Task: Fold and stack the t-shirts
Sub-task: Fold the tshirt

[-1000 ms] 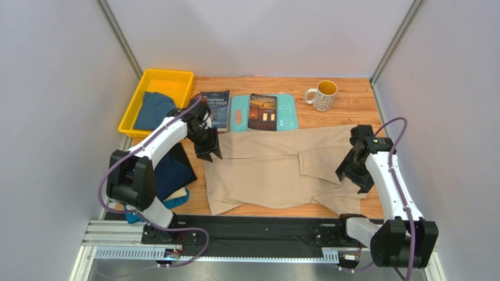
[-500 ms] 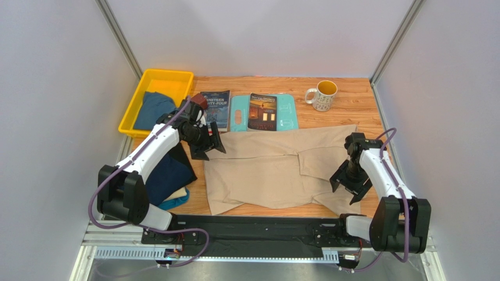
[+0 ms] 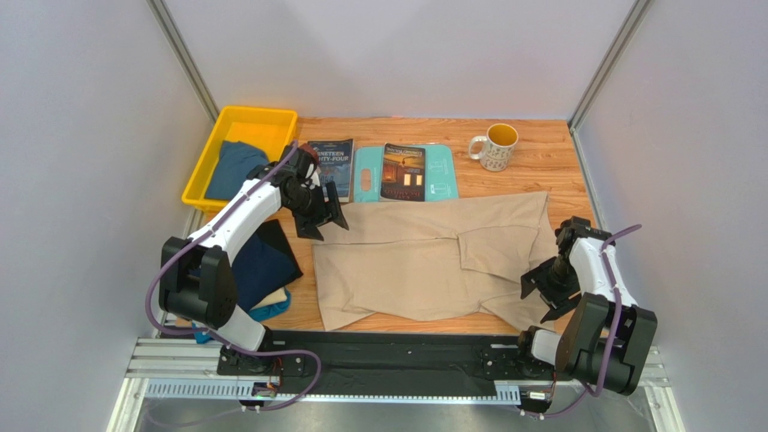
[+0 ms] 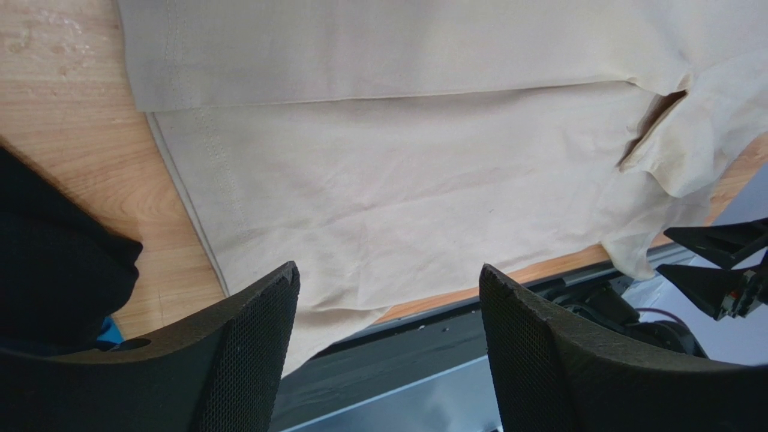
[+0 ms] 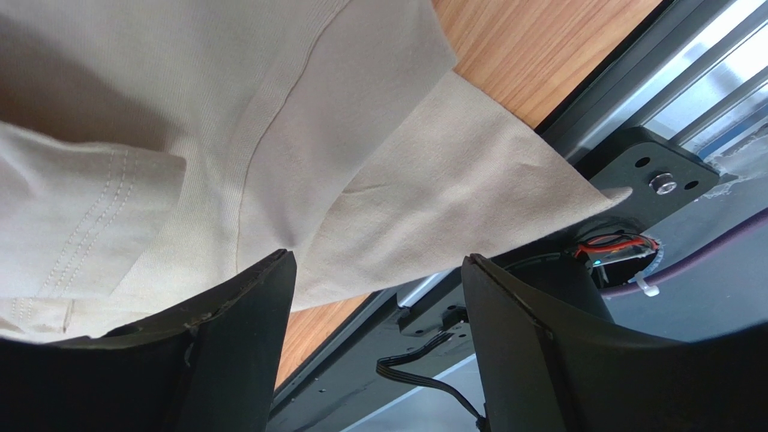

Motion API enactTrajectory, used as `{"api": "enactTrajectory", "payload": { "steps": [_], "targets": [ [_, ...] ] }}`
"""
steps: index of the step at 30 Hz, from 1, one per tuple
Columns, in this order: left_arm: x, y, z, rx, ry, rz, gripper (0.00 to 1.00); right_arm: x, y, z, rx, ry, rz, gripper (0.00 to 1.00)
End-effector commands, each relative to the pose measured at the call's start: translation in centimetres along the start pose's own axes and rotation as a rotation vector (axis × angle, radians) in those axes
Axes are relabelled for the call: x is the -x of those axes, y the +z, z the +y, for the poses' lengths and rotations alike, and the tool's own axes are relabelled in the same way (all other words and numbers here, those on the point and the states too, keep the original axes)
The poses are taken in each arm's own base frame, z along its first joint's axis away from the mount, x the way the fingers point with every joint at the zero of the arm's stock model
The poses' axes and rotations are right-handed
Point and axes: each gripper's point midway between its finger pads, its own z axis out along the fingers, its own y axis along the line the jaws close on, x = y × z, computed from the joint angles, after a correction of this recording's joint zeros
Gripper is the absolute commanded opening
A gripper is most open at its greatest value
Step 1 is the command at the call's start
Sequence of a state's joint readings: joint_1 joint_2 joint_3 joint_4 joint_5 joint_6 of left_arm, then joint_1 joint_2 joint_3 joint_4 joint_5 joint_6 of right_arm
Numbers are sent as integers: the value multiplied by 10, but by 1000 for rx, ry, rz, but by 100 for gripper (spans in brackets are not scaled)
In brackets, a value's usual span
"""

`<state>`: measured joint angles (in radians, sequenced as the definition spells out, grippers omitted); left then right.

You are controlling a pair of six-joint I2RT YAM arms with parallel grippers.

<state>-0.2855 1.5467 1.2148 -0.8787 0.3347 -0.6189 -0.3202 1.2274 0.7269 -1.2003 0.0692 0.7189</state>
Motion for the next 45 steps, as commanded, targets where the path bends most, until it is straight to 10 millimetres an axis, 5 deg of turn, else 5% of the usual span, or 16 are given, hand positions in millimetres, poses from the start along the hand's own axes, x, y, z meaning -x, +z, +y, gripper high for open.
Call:
{"api": "enactTrajectory", "payload": {
  "steps": [1, 14, 30, 36, 45],
  "targets": [
    [16, -7, -8, -6, 37, -21, 79, 4, 7, 3, 3, 68, 10, 73],
    [17, 3, -5, 50, 19, 58, 76, -1, 27, -8, -125, 128, 134, 71],
    [14, 8, -3, 163, -8, 104, 75, 55, -3, -21, -95, 359, -113, 68],
    [16, 9, -4, 185, -5, 115, 75, 52, 26, -50, -75, 565, -10, 68],
    [19, 13, -9, 198, 7, 129, 75, 74, 28, -58, -57, 647, 13, 68]
  ]
}}
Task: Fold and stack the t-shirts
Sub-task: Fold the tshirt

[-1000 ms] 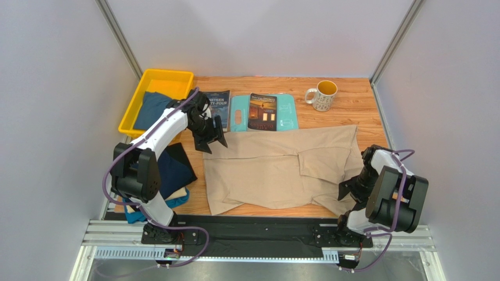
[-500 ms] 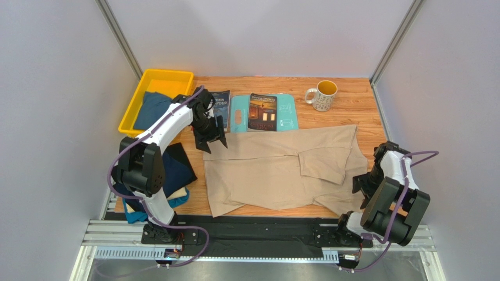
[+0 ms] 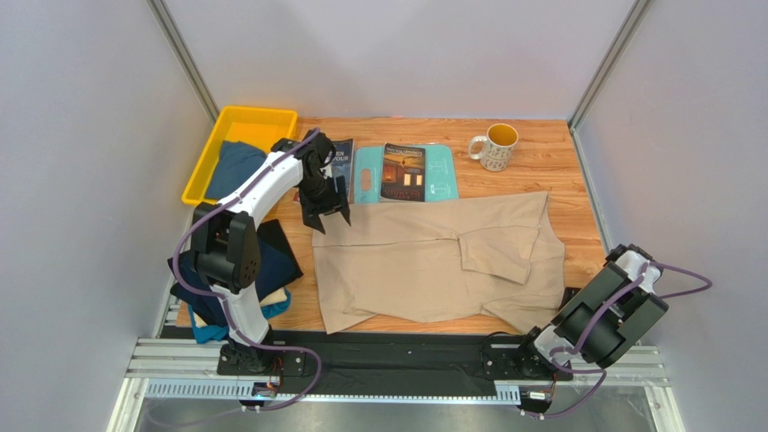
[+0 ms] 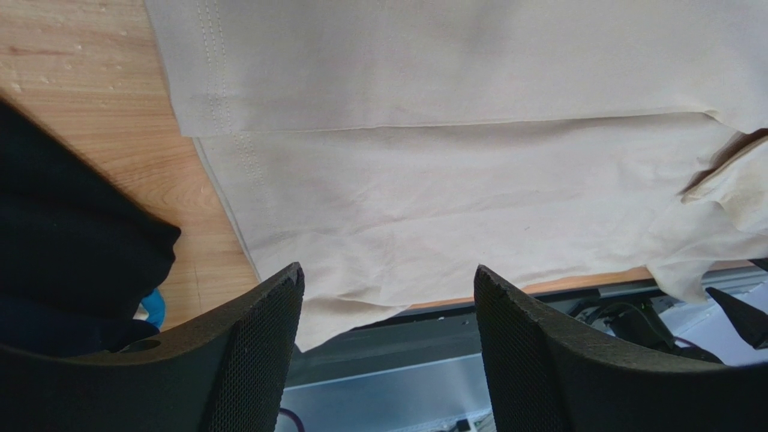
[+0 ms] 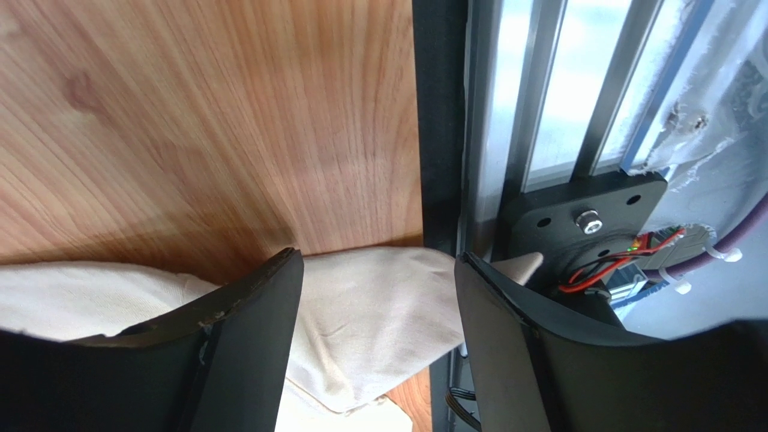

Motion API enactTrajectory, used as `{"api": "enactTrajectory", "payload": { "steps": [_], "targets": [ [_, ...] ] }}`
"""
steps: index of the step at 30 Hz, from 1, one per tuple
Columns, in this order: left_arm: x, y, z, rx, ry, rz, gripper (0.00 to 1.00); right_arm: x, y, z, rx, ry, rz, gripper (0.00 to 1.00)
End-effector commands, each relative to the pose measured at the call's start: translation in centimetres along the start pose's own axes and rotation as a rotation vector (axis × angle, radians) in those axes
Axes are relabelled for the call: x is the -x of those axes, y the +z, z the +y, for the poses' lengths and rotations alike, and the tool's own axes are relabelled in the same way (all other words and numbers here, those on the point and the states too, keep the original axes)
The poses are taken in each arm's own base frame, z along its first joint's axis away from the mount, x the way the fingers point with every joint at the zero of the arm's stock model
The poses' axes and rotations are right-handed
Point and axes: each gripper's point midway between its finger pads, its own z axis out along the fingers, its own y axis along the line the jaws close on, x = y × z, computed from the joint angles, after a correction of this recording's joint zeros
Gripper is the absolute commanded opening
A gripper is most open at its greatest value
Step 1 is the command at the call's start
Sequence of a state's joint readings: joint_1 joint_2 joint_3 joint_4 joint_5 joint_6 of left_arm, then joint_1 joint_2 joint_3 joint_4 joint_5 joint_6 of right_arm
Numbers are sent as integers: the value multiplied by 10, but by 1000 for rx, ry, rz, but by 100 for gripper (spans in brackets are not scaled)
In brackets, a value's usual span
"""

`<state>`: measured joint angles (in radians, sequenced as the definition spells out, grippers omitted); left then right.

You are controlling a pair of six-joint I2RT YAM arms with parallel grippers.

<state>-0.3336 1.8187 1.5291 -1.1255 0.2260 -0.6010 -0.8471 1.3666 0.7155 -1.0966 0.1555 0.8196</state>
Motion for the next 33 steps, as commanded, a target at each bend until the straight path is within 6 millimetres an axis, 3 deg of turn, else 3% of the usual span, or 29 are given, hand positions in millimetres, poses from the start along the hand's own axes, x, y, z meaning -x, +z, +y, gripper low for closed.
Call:
{"api": "enactTrajectory", "payload": {
  "steps": [1, 6, 16, 28, 30, 33],
  "targets": [
    [1, -4, -6, 5, 3, 3, 75, 15, -5, 10, 40, 28, -27, 68],
    [1, -2, -7, 6, 3, 8, 75, 26, -5, 1, -13, 21, -71, 68],
    [3, 1, -9, 4, 7, 15, 75, 11, -4, -4, -2, -12, -19, 66],
    [4, 4, -10, 4, 6, 27, 75, -12, -9, 4, 41, -121, 5, 61],
    [3, 5, -10, 2, 4, 30, 75, -16, -9, 6, 47, -147, 2, 44],
    [2, 6, -10, 3, 7, 30, 75, -21, -11, 8, 66, -159, 16, 41]
  ]
}}
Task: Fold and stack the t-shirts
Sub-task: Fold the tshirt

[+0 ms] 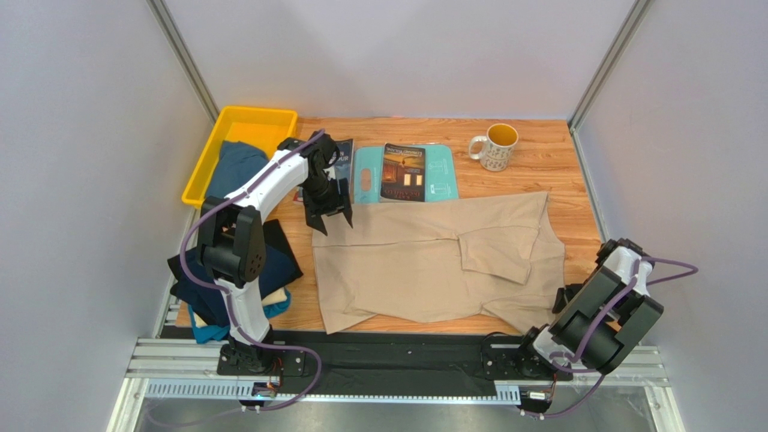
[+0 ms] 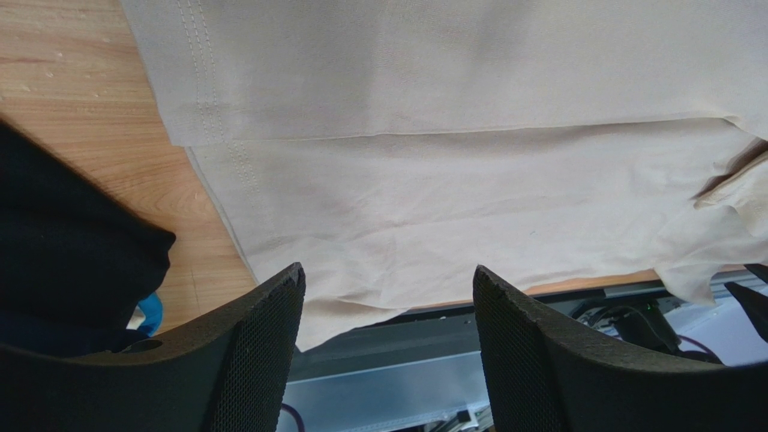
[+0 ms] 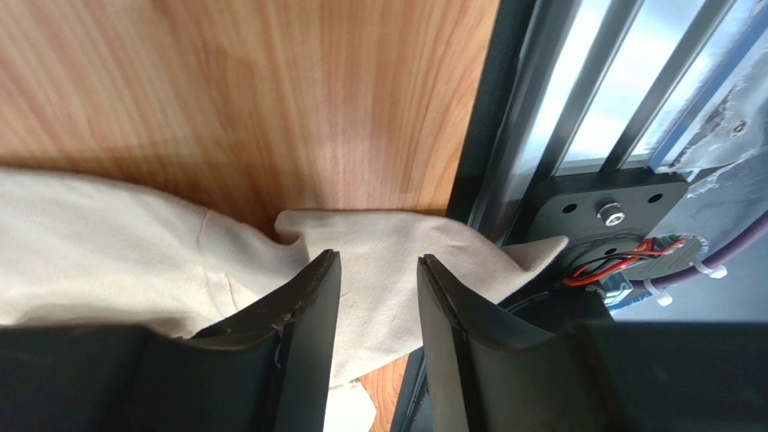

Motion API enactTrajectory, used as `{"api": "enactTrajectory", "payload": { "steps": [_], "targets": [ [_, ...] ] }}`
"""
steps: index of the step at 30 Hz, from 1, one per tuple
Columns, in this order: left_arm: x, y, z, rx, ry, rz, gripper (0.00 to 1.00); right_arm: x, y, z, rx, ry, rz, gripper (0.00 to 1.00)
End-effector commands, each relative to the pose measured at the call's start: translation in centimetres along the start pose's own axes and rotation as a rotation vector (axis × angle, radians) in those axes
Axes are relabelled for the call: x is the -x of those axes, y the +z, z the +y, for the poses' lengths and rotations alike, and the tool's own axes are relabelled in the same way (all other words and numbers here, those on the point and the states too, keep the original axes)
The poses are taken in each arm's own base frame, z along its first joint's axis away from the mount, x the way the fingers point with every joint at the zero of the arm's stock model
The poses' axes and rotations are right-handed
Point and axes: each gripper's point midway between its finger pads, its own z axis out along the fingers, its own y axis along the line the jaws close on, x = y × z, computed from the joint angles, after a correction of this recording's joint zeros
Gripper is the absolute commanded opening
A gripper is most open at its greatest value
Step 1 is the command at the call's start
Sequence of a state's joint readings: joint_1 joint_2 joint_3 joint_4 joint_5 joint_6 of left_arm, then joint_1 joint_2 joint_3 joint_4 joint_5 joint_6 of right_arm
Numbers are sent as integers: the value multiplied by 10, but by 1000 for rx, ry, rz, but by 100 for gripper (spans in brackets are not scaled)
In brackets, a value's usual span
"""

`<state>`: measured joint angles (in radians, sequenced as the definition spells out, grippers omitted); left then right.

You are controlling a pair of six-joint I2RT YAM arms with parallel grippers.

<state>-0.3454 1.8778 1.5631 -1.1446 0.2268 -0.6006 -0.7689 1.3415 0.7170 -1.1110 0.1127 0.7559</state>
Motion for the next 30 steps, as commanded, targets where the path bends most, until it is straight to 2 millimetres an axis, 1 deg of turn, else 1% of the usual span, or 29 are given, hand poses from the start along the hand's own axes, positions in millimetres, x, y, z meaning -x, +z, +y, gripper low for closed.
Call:
{"api": "enactTrajectory", "payload": {
  "steps": [1, 4, 7, 8, 10, 11, 13, 14, 17, 18, 19, 20, 21, 25, 26, 27, 28, 29, 30],
  "targets": [
    [2, -7, -9, -19, 7, -11, 75, -7, -4, 3, 38, -23, 9, 40],
    [2, -7, -9, -18, 9, -15, 75, -14, -5, 7, 70, -31, 30, 36],
    [2, -7, -9, -18, 12, -16, 75, -15, -8, 12, 105, -44, 24, 29],
    [1, -7, -9, -17, 14, -15, 75, -15, -9, 13, 115, -49, 18, 22],
    [1, -7, -9, -16, 13, -14, 75, -13, -11, 16, 129, -48, 6, 12],
    [2, -8, -9, -18, 15, -16, 75, -13, -13, 17, 131, -39, 3, 0],
    [2, -8, -9, -16, 18, -17, 75, -8, -17, 16, 123, -25, -14, 0],
    [1, -9, -9, -15, 20, -18, 75, -8, -18, 17, 131, -25, -15, 10],
    [2, -10, -8, -13, 23, -21, 75, -4, -20, 23, 163, -29, -25, 13],
    [3, -10, -8, -12, 25, -23, 75, -7, -23, 27, 186, -30, -12, 17],
    [2, -11, -8, -11, 25, -24, 74, -8, -24, 29, 204, -32, -6, 21],
    [2, -10, -8, -10, 26, -23, 74, -11, -24, 31, 220, -35, 7, 31],
    [2, -10, -8, -10, 26, -23, 74, -12, -25, 31, 226, -32, 9, 33],
    [2, -10, -8, -11, 24, -18, 74, -17, -27, 31, 246, -23, 42, 33],
    [3, -10, -9, -12, 23, -22, 74, -21, -29, 32, 252, -18, 64, 32],
    [3, -9, -9, -13, 23, -21, 74, -24, -32, 31, 253, -4, 78, 30],
    [4, -10, -10, -13, 20, -21, 74, -32, -33, 26, 240, -16, 107, 28],
    [5, -10, -10, -14, 19, -22, 74, -38, -37, 30, 273, -41, 128, 28],
    [7, -11, -12, -18, 19, -26, 74, -37, -40, 29, 277, -68, 108, 29]
  ]
}}
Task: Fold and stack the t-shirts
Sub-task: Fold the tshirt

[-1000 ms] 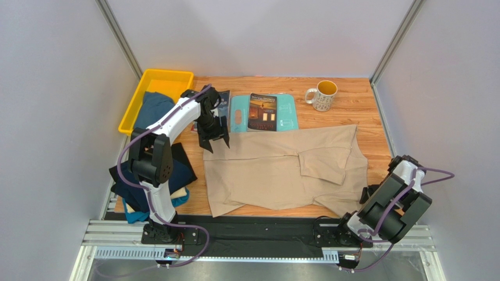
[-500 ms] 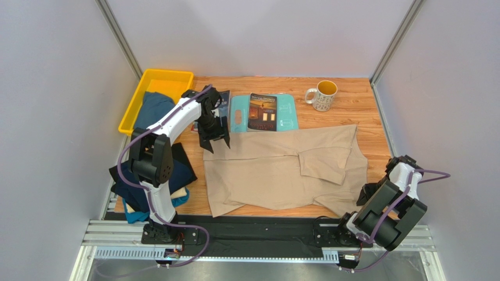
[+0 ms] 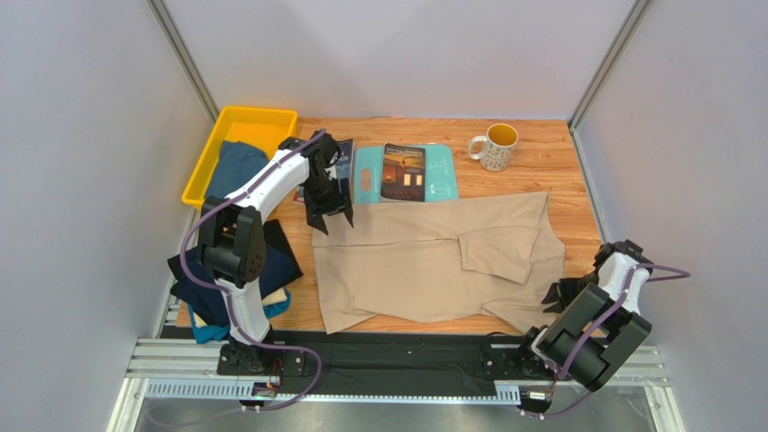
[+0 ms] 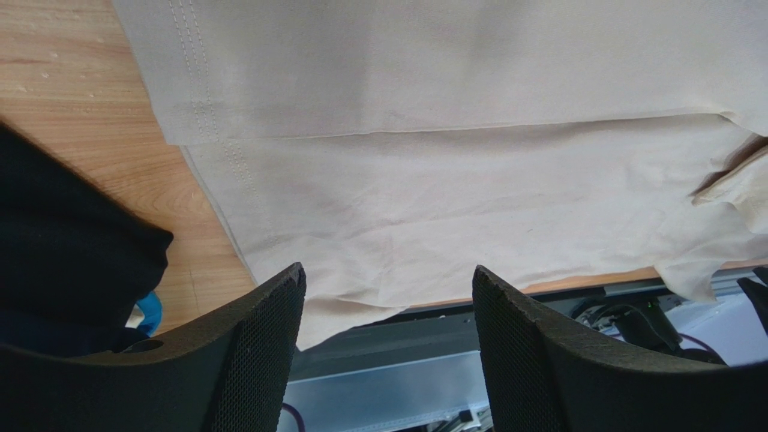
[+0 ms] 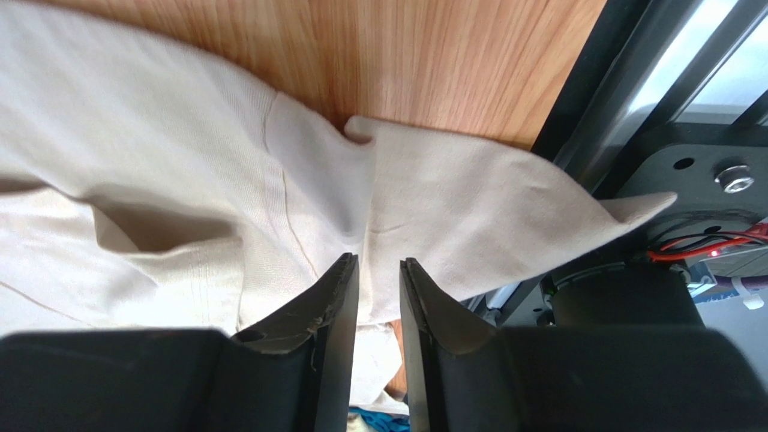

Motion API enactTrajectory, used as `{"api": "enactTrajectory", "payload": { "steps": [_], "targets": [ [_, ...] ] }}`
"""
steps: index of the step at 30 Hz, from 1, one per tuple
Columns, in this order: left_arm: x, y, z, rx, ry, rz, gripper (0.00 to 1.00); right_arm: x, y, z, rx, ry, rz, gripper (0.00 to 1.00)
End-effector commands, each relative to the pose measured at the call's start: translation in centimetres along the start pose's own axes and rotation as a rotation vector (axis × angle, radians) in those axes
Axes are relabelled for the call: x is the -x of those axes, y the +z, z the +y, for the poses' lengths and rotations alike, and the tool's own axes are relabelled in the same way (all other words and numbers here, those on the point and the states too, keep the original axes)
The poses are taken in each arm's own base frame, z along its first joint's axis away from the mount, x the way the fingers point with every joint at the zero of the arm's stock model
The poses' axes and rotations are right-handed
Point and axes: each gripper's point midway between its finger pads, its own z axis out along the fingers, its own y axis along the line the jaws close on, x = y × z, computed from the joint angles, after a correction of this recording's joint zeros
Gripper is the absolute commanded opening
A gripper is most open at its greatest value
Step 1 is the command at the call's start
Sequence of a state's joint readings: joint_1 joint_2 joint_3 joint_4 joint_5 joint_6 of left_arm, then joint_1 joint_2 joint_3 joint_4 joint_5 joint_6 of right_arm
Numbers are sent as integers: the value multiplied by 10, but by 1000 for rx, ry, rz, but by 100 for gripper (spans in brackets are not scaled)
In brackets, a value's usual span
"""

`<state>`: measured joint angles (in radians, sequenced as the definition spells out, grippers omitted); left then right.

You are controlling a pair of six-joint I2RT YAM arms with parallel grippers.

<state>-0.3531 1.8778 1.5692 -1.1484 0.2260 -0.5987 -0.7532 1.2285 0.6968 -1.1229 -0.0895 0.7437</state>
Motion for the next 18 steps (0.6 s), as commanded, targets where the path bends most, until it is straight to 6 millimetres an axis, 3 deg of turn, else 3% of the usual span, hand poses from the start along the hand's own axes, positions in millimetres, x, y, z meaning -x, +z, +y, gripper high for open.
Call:
{"api": "enactTrajectory", "payload": {
  "steps": [1, 5, 8, 10, 13, 14, 18],
  "targets": [
    [9, -10, -11, -21, 5, -28, 74, -13, -20, 6, 51, -53, 20, 30],
    [15, -12, -18, -35, 2, -43, 74, -17, -18, -2, 51, -78, -6, 32],
    [23, -15, -25, -45, 9, -64, 74, -35, -11, 19, 204, -70, 66, 37],
    [29, -17, -31, -52, 17, -74, 74, -32, -16, 30, 274, -75, 46, 37],
    [37, -20, -36, -57, 20, -89, 73, -19, -38, 44, 321, -131, -43, 37],
    [39, -20, -37, -61, 20, -91, 73, -4, -53, 47, 305, -172, -144, 38],
    [45, -22, -41, -68, 21, -105, 73, 20, -75, 40, 247, -200, -292, 40]
  ]
}}
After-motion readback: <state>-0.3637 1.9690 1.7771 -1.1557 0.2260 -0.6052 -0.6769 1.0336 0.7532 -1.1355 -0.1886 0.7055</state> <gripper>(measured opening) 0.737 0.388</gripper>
